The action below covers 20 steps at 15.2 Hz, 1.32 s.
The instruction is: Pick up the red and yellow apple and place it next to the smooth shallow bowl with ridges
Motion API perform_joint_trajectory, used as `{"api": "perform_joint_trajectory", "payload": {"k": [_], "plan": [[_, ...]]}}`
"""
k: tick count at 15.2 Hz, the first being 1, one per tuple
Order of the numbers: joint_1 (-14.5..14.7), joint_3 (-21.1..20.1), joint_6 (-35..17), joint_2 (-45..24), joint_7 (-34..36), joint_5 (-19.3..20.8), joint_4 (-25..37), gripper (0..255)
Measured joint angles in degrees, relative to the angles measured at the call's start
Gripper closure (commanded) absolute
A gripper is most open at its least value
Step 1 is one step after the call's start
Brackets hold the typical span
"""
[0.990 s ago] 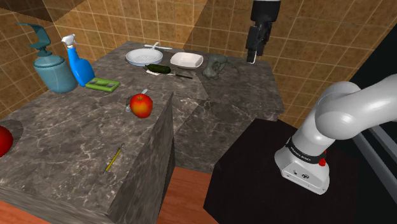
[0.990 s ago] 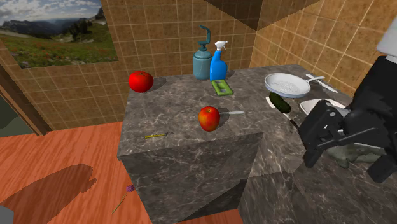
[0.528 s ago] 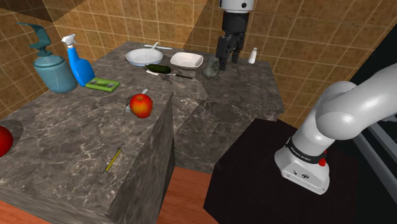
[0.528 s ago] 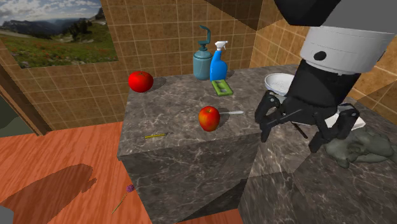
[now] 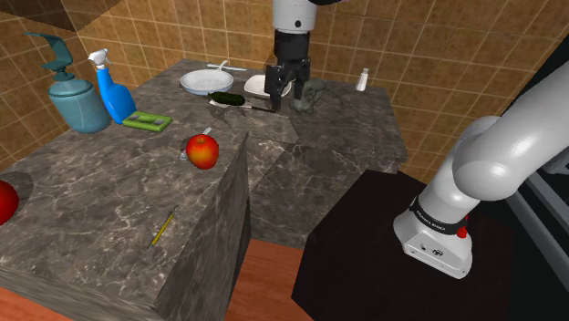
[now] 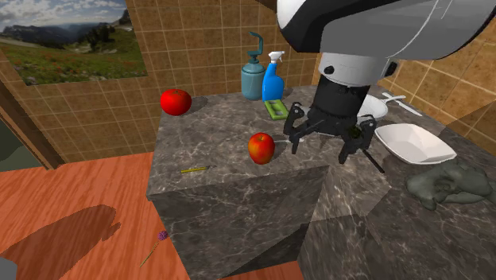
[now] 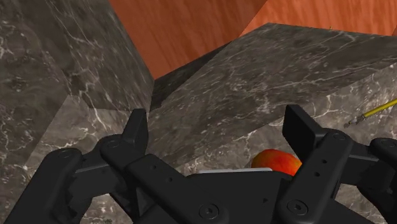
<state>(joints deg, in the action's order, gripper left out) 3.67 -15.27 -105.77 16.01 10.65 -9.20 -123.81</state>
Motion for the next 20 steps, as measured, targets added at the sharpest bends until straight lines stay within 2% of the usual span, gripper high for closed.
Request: {"api": "perform_joint_trajectory", "payload": {"k": [4,11,17,20], "plan": [[0.6,-2.4,-3.6,-8.3,3.7,1.8,5.8,0],[3.0,-5.0,-7.5,-24.0,10.6,7.4,19.1,0],[7.0,-5.0,-6.1,-38.1,15.4,13.0,35.3,0],[7.9,-4.8,-6.5,-41.0,16.2,14.0,37.9,0]]}}
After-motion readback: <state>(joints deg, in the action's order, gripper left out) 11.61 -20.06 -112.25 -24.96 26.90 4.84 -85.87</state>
